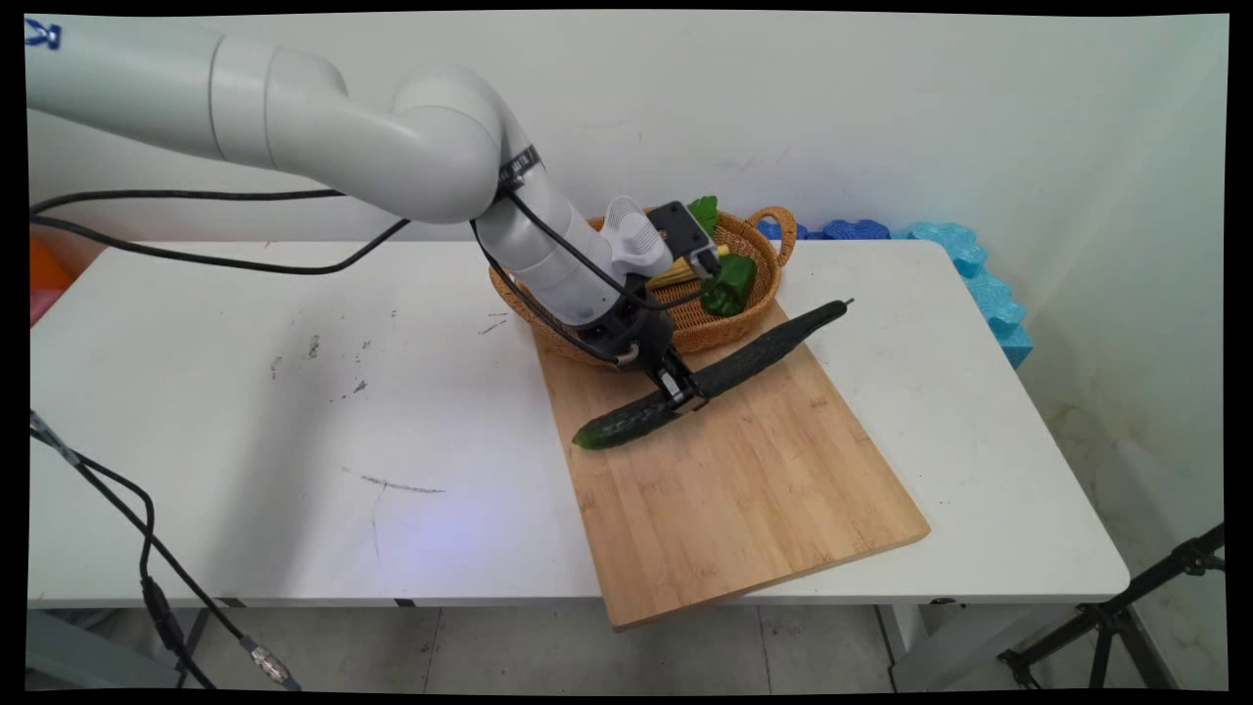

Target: Place the picked object on the cutting board

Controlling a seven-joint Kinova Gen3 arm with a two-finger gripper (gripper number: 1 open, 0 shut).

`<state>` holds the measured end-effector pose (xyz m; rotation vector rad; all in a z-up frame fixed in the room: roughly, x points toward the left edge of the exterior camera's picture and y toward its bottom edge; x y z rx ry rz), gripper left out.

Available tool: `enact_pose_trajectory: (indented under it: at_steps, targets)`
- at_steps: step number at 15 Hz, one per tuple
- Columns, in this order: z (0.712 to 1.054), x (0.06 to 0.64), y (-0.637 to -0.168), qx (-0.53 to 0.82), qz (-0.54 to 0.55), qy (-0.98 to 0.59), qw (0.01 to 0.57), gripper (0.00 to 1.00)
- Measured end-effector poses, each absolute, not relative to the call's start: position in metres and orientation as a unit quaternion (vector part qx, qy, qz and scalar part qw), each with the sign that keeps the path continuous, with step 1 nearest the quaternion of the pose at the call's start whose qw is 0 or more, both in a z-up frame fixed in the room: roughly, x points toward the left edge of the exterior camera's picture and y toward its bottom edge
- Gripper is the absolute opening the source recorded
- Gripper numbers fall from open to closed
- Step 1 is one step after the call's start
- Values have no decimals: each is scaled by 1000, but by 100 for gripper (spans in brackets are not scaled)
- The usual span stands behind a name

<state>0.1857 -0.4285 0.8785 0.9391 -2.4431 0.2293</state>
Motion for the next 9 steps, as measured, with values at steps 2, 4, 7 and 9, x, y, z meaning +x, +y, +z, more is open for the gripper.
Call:
enact_pose_trajectory:
  at_steps: [2, 4, 7, 9]
  targets:
    - [874, 186, -430, 345, 85, -900, 251, 0]
    - [870, 185, -432, 344, 86, -901, 248, 0]
    - [863, 185, -434, 344, 87, -903, 244, 0]
    - [860, 185, -435, 343, 87, -903, 242, 0]
